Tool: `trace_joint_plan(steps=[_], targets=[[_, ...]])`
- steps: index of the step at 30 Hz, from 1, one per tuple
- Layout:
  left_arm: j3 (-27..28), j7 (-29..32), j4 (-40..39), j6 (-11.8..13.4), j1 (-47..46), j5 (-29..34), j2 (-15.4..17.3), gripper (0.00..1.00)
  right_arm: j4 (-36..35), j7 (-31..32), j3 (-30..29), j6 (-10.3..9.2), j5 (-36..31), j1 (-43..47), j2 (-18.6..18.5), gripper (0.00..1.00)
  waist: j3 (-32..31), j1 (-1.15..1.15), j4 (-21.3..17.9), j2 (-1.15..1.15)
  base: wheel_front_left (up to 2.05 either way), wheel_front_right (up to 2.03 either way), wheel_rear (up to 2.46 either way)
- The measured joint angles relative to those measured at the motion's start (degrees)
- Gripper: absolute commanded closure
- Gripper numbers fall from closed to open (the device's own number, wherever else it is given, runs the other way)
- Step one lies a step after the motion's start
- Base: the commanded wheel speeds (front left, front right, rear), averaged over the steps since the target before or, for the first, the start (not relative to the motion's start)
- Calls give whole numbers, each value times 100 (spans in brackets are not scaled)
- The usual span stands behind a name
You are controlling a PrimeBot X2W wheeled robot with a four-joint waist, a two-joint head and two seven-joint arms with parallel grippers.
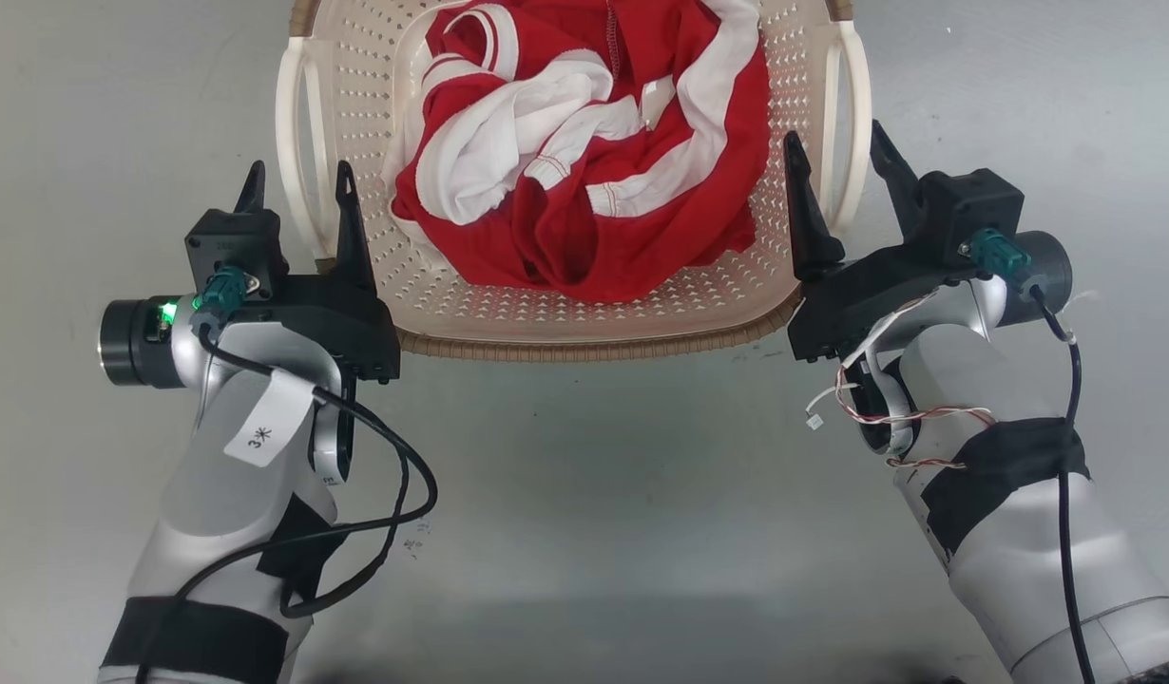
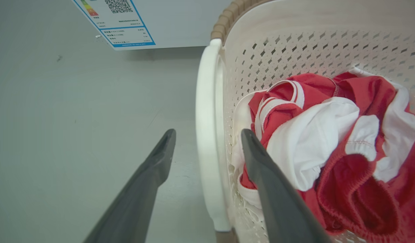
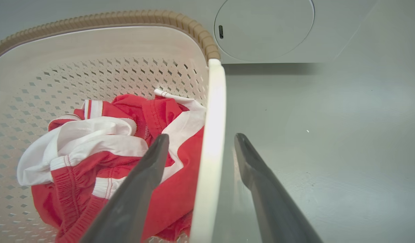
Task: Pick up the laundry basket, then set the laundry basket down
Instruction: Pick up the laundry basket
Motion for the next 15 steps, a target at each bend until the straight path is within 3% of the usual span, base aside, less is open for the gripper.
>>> trace_joint_plan(steps=[15], targets=[[-266,76,615,-93,-356,-92,-8,0,583,65,460,-135,514,-472,-4,0,128,0,18,0,0,0,0]])
